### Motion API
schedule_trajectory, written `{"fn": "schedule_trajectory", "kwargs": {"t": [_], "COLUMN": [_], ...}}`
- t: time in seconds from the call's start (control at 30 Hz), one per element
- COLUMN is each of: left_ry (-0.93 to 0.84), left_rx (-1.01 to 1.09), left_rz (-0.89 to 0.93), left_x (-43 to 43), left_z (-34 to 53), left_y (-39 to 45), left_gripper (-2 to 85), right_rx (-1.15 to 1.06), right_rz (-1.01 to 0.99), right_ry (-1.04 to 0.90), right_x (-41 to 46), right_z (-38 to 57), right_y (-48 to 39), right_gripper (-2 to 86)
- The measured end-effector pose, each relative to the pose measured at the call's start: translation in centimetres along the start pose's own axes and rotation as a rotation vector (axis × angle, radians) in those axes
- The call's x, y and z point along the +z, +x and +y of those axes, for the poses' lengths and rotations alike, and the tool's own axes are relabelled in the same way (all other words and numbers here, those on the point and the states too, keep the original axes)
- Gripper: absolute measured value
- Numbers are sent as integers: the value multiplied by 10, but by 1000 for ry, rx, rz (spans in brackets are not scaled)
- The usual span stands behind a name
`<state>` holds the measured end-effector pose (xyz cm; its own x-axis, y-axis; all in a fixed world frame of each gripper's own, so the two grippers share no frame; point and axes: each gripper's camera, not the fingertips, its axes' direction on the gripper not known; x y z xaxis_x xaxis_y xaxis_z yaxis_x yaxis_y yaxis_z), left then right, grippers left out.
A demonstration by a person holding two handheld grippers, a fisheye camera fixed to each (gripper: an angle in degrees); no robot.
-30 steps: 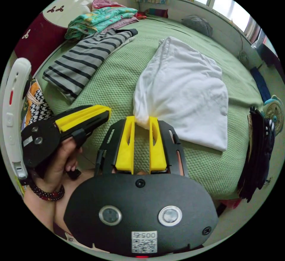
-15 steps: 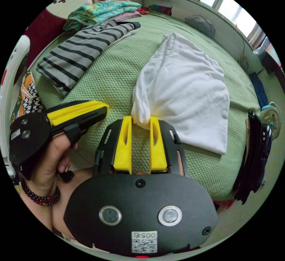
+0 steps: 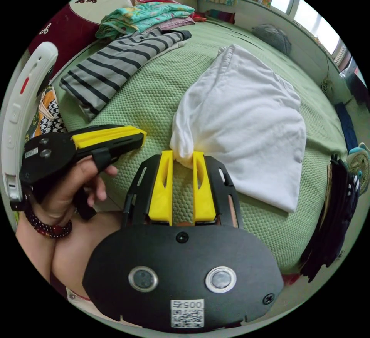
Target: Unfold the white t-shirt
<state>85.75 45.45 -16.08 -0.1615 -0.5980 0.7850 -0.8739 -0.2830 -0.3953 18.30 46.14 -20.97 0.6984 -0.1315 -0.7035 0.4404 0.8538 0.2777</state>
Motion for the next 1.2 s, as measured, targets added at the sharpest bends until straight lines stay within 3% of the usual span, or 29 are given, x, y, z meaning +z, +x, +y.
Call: {"fn": "schedule_trajectory", "kwargs": {"t": [0.47,0.73,1.2], "left_ry": [23,132,145], "left_rx": [73,133,251], "left_rz": [13,59,42], "left_x": [-7,-25,-21], "left_z": [15,36,51], "left_y": [-2,6,25], "left_gripper": [27,39,63], "right_rx": [43,78,-3], "right_rz": [-179,-104,-63], "right_ry": [-1,68,114], "right_x": [-25,-44,-58], "right_z": [12,28,42], "right_y": [36,48,42], "right_gripper": [60,49,27]}}
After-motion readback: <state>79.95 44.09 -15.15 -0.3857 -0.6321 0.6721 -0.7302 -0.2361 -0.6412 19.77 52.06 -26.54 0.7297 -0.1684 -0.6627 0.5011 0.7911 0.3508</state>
